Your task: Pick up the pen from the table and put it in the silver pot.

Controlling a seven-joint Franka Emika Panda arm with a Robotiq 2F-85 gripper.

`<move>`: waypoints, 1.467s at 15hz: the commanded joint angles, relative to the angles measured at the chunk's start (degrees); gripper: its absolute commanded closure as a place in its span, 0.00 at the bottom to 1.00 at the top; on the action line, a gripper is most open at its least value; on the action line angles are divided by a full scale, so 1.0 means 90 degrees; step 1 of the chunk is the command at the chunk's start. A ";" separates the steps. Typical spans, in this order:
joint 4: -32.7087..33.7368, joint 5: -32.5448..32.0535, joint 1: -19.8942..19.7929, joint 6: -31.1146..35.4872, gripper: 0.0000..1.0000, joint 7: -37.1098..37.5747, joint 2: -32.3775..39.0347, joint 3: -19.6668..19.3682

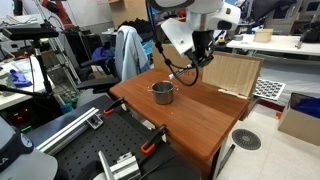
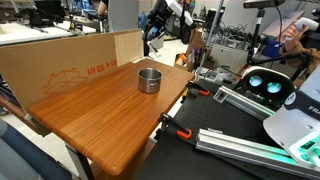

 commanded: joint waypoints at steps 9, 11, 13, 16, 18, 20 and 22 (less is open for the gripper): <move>-0.1251 0.4387 0.0145 0.0909 0.94 -0.4277 -0.1099 0.0568; -0.1251 0.4992 0.0236 0.1139 0.94 -0.4848 -0.1037 0.0665; -0.1207 0.5574 0.0314 0.1334 0.94 -0.5396 -0.0983 0.0751; -0.1118 0.6321 0.0420 0.1587 0.94 -0.6127 -0.0878 0.0821; -0.1005 0.6698 0.0472 0.1837 0.94 -0.6516 -0.0705 0.0852; -0.0847 0.7043 0.0545 0.2092 0.94 -0.6896 -0.0474 0.0838; -0.0648 0.7383 0.0641 0.2361 0.94 -0.7276 -0.0217 0.0810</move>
